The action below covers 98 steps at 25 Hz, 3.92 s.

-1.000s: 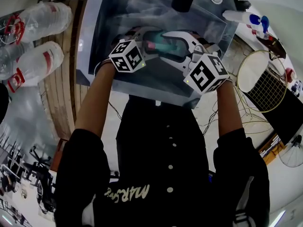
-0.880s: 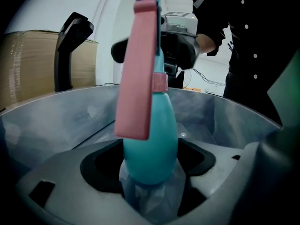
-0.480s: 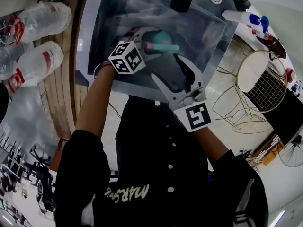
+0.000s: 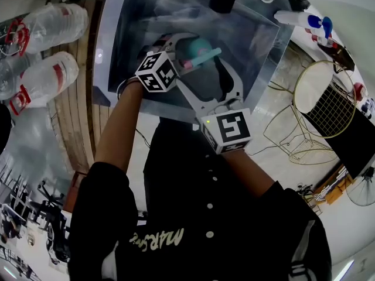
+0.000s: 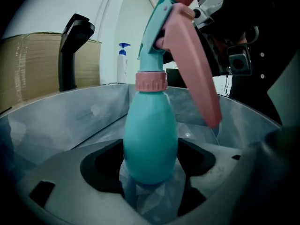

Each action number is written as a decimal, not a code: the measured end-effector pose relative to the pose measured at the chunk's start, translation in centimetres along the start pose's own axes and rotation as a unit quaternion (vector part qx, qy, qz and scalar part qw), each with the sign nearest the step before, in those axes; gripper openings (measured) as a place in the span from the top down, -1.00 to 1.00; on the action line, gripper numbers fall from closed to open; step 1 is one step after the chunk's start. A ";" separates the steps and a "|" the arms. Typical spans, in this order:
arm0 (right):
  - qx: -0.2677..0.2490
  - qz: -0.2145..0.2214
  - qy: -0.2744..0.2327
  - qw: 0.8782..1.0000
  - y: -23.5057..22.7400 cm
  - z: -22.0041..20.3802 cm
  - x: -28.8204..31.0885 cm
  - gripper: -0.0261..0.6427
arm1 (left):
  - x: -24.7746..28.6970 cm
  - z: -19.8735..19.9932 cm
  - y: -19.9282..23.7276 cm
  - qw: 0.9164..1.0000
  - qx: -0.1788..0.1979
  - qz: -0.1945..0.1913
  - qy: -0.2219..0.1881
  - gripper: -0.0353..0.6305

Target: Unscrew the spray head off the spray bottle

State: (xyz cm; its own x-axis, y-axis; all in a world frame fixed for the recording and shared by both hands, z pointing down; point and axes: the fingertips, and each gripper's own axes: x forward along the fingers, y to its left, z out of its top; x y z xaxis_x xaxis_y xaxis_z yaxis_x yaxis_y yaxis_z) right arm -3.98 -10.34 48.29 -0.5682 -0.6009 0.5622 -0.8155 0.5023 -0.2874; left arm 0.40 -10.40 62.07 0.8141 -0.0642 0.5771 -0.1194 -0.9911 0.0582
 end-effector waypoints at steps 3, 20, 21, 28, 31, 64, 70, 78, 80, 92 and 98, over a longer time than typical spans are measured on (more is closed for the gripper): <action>-0.023 0.005 0.004 1.000 0.0 0.2 0.7 -0.30 | 0.0 -0.1 0.0 1.000 -0.001 0.001 0.004 -0.23; -0.294 0.060 0.013 0.954 -3.0 -0.4 2.7 0.30 | 0.1 0.5 0.0 1.000 -0.005 0.002 -0.002 -0.23; -0.308 0.077 0.015 0.948 -2.9 -0.5 2.8 0.28 | 0.1 0.5 0.0 1.000 -0.005 0.002 -0.002 -0.23; -0.330 0.154 0.028 0.931 -3.1 -0.9 2.6 0.17 | 0.1 0.4 0.0 1.000 -0.001 -0.001 -0.005 -0.23; -0.355 0.195 0.036 0.914 -2.8 -1.6 2.7 0.19 | 0.1 0.3 -0.1 1.000 0.003 -0.005 -0.005 -0.23; -0.355 0.364 0.036 0.860 -1.0 -2.4 2.4 0.44 | 0.1 0.4 -0.4 1.000 0.014 -0.024 -0.011 -0.23; -0.331 0.367 0.038 0.869 -1.3 -1.4 2.4 0.44 | 0.0 0.4 -0.4 1.000 0.014 -0.024 -0.010 -0.23; -0.344 0.354 0.053 0.868 -1.2 -0.9 1.4 0.43 | 0.0 0.4 -0.4 1.000 0.013 -0.023 -0.011 -0.23; -0.342 0.347 0.051 0.872 -1.1 -0.1 0.7 0.43 | 0.0 0.4 -0.5 1.000 0.013 -0.022 -0.010 -0.23; -0.334 0.319 0.025 0.887 0.0 5.2 -4.4 0.43 | 0.0 0.1 -0.5 0.999 -0.017 0.012 0.035 -0.23; -0.299 0.310 -0.020 0.902 0.7 8.2 -6.9 0.43 | 0.0 0.1 -0.6 0.998 -0.032 0.030 0.052 -0.23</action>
State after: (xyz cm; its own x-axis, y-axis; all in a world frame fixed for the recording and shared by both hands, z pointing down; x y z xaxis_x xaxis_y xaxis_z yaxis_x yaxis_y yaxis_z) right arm -1.56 -10.93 37.80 -0.9083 -0.1046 0.4051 -0.1409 0.9882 -0.0607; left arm 0.47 -9.80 61.96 0.7419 -0.1081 0.6617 -0.2058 -0.9760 0.0713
